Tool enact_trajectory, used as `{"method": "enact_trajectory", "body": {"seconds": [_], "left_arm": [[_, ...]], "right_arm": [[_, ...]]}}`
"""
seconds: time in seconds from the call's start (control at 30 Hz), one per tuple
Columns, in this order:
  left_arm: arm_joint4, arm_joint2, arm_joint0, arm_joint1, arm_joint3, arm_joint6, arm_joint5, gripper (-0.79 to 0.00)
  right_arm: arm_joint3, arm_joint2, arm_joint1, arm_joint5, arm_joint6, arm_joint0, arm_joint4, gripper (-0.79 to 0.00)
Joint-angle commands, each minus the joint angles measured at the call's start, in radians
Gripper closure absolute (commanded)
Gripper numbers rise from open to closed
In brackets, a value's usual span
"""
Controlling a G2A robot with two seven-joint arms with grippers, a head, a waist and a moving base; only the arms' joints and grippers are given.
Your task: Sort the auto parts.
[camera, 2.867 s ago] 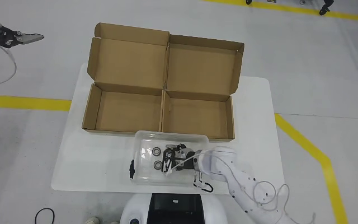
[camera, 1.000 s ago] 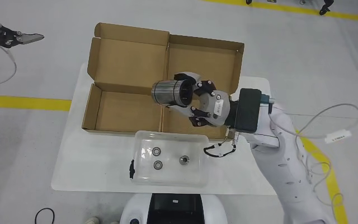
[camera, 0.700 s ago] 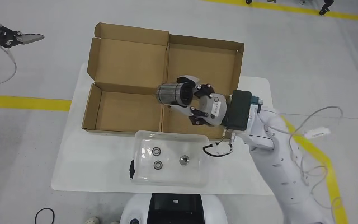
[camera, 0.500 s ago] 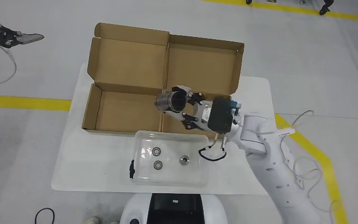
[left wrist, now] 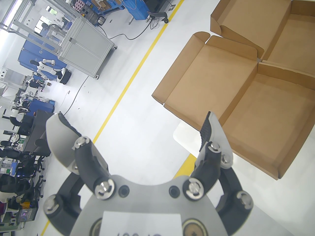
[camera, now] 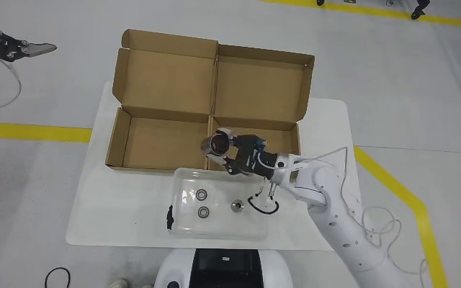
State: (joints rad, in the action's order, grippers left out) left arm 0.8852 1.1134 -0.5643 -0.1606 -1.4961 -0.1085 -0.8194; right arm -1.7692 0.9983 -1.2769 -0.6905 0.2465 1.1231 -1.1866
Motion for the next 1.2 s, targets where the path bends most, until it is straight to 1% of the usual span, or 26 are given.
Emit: {"method": "enact_trajectory", "body": {"seconds": [0.0, 0.1, 0.37, 0.5, 0.73, 0.87, 1.07, 1.17], "left_arm": [[0.000, 0.000, 0.000, 0.000, 0.000, 0.000, 0.000, -0.785], [0.000, 0.000, 0.000, 0.000, 0.000, 0.000, 0.000, -0.785], [0.000, 0.000, 0.000, 0.000, 0.000, 0.000, 0.000, -0.785], [0.000, 0.000, 0.000, 0.000, 0.000, 0.000, 0.000, -0.785], [0.000, 0.000, 0.000, 0.000, 0.000, 0.000, 0.000, -0.785], [0.000, 0.000, 0.000, 0.000, 0.000, 0.000, 0.000, -0.785], [0.000, 0.000, 0.000, 0.000, 0.000, 0.000, 0.000, -0.785], [0.000, 0.000, 0.000, 0.000, 0.000, 0.000, 0.000, -0.785]], "right_arm": [[0.000, -0.010, 0.000, 0.007, 0.064, -0.010, -0.009, 0.000], [0.006, -0.020, 0.000, 0.016, 0.112, -0.023, -0.016, 0.000], [0.052, -0.014, -0.002, 0.066, 0.138, -0.046, 0.006, 0.000], [0.078, -0.014, -0.002, 0.072, 0.182, -0.076, 0.005, 0.000], [0.162, -0.060, -0.015, 0.108, 0.237, -0.139, -0.004, 0.000], [0.215, -0.078, -0.023, 0.142, 0.234, -0.154, 0.002, 0.000], [0.303, -0.113, -0.035, 0.160, 0.231, -0.183, 0.006, 0.000], [0.362, -0.126, -0.043, 0.167, 0.207, -0.198, 0.025, 0.000]]}}
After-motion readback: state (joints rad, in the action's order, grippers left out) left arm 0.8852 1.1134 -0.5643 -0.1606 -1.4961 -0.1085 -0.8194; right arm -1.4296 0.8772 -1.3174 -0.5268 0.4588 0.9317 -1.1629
